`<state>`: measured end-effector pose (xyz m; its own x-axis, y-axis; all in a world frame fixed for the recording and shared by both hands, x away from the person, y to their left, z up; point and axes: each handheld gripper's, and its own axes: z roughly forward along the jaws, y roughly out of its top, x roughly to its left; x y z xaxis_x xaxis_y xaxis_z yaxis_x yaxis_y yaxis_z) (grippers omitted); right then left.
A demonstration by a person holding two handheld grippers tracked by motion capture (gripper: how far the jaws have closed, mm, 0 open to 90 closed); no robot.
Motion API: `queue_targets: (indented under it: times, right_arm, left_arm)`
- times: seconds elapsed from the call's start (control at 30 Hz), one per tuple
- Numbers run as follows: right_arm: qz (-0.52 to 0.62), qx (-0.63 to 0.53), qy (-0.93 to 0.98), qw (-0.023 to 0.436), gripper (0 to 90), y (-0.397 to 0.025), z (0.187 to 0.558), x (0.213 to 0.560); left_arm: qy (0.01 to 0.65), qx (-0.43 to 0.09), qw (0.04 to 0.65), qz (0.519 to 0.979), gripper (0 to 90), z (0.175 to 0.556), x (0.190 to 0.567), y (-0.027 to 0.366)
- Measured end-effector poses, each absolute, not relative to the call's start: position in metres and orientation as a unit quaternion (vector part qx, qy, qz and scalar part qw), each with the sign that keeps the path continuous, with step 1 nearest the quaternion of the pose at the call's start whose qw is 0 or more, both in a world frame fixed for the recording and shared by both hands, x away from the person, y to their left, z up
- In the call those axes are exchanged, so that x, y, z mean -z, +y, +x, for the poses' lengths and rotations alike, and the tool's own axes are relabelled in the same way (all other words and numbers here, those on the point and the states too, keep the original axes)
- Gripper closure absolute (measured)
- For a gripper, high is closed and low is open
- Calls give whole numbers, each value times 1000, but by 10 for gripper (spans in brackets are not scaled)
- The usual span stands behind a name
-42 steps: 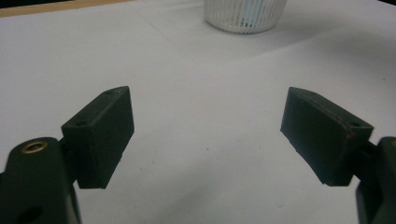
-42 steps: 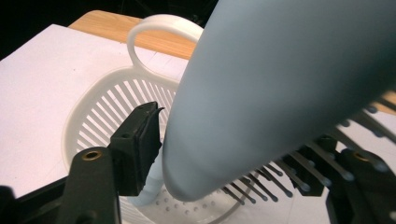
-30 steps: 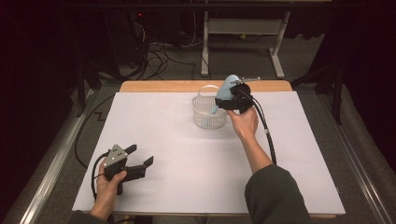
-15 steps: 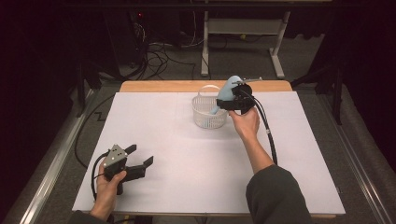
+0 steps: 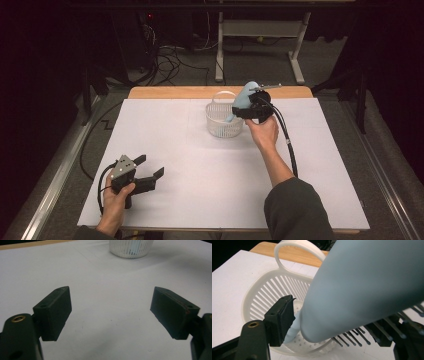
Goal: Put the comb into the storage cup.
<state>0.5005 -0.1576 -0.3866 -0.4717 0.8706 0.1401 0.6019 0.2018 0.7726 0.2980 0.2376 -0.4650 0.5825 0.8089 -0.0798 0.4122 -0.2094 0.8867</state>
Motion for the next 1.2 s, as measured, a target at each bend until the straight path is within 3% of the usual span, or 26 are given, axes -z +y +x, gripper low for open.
queue_targets:
  times: [1.2]
  right_arm:
    - [485,-408,756,160,284,-172,492,385]
  left_arm:
    - [405,-215,477,749,182,297,465,237]
